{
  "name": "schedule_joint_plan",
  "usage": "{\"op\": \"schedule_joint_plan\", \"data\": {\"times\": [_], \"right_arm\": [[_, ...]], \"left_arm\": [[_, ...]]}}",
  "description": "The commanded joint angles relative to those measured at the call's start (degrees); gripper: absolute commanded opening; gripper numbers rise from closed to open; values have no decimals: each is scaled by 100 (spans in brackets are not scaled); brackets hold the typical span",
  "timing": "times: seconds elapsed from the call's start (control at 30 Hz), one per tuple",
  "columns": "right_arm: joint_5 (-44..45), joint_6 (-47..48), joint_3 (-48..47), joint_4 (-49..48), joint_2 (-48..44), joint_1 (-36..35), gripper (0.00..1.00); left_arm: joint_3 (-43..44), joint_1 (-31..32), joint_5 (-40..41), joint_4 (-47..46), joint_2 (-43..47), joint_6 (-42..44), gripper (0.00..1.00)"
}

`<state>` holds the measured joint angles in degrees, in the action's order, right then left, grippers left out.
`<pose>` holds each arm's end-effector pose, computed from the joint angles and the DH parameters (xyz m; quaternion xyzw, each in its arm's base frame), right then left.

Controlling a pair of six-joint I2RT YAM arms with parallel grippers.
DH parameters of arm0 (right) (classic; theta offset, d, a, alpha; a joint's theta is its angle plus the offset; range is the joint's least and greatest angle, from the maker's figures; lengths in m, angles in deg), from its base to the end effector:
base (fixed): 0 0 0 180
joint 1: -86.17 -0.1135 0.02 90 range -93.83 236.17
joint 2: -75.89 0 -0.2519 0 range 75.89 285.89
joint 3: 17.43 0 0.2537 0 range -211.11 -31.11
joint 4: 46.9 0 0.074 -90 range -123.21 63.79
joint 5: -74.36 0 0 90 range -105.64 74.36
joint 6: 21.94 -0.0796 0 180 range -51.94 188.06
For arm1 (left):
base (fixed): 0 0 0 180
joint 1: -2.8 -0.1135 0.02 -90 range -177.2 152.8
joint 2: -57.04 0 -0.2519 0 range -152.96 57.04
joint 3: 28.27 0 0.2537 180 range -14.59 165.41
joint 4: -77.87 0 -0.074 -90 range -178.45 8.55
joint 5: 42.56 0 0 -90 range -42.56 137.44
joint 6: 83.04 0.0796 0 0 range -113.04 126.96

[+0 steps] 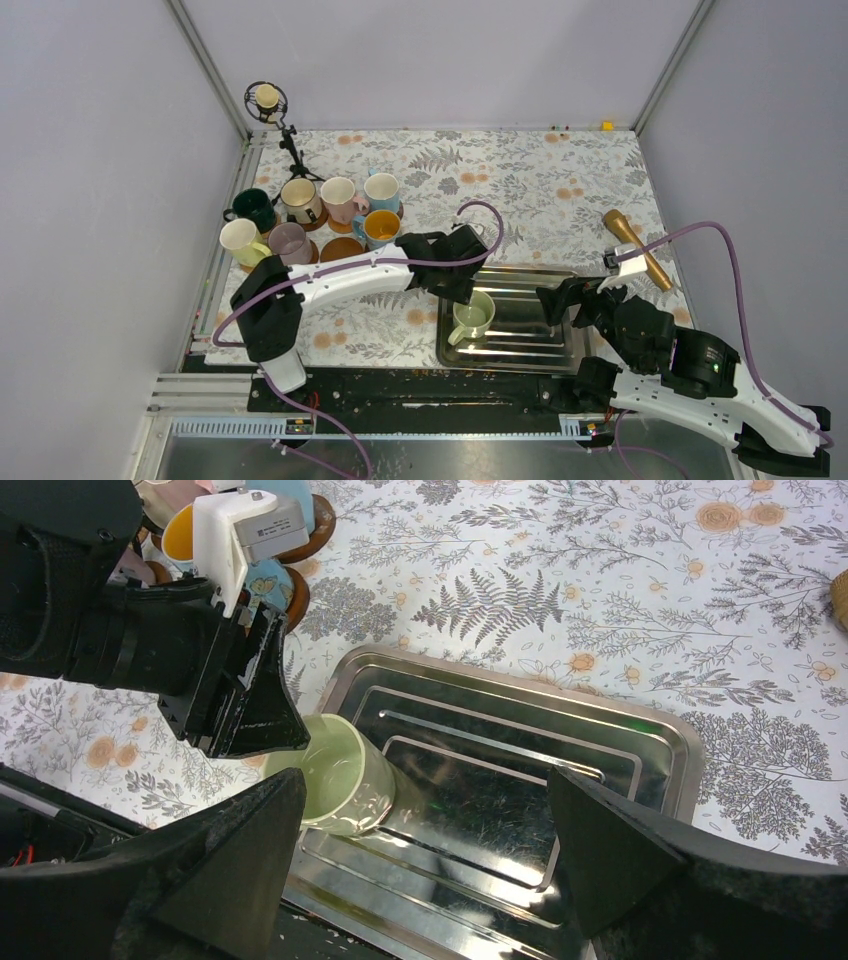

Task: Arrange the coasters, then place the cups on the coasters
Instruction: Pick up the cup from the tray.

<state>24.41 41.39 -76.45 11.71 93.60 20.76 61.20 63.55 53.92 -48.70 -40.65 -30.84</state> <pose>0.0880 0.0691 0.3175 -0.0595 0.7812 0.2094 0.5851 0.1923 -0.3250 0.1921 0.1790 0.9514 -0.1495 0.2010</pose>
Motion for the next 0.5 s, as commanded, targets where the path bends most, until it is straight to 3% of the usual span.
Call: {"op": "schedule_joint_plan", "data": {"times": [0.0, 0.3, 0.47], "right_arm": [[200, -101, 29, -8, 119, -29, 99], [201, -114, 76, 6, -4, -33, 99], [205, -124, 124, 2, -84, -31, 99]], "left_arm": [[237, 42, 64, -112, -119, 1, 42], [292, 42, 37, -114, -200, -43, 28], [344, 42, 34, -32, -142, -87, 11]]}}
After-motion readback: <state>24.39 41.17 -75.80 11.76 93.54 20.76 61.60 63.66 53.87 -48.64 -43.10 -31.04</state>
